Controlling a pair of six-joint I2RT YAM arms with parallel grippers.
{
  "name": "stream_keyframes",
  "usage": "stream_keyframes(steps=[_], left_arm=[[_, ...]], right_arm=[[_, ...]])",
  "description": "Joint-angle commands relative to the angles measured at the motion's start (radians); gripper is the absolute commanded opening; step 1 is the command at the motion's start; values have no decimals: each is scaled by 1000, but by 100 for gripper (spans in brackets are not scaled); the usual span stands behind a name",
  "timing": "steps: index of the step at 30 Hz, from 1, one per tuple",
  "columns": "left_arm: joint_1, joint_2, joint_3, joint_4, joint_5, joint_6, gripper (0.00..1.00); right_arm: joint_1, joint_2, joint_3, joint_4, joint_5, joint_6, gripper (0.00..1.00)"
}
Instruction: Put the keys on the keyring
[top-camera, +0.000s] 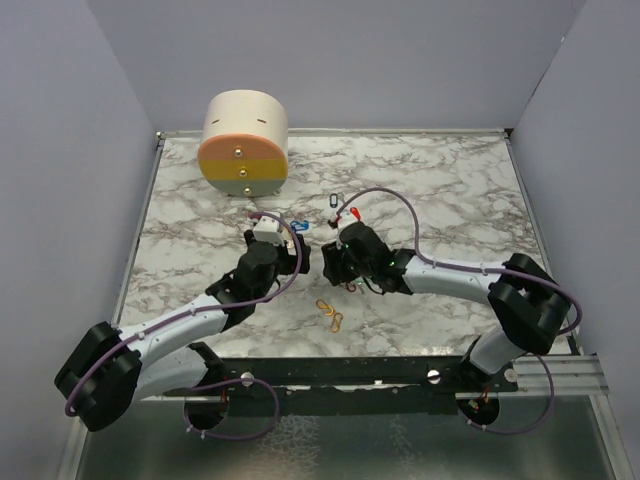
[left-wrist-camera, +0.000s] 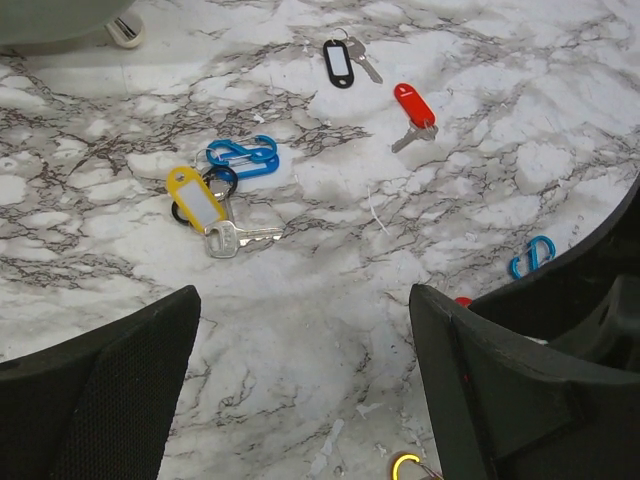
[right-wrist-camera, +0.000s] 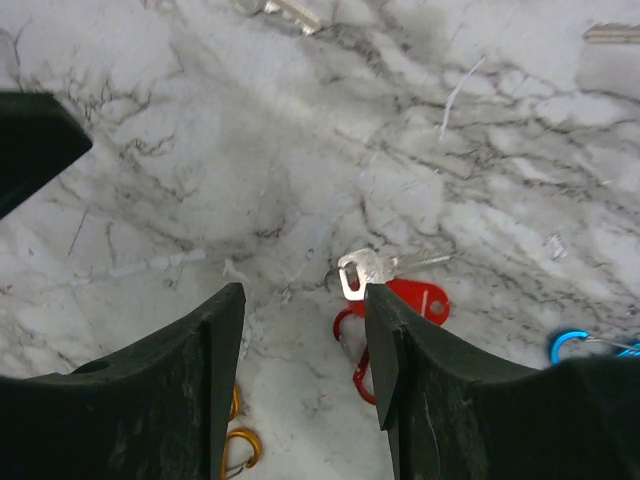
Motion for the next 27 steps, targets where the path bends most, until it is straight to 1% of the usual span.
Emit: stream_keyframes(steps=[1,9,15,27], left_arm=[[-5,11,14,3,42,-14,86],[-7,-8,14,-36,21,-9,86],[-7,-14,18,-48,12,-6,86],[-7,-18,20,-57,1,0,86]], right_arm=[[50,-10,-36,-18,-16,-16,51],[116,-15,-63,-24,-20,-28,50],[170,13,-57,-28,-24,-30,50],[231,54,-39,-60,-4,-25,49]])
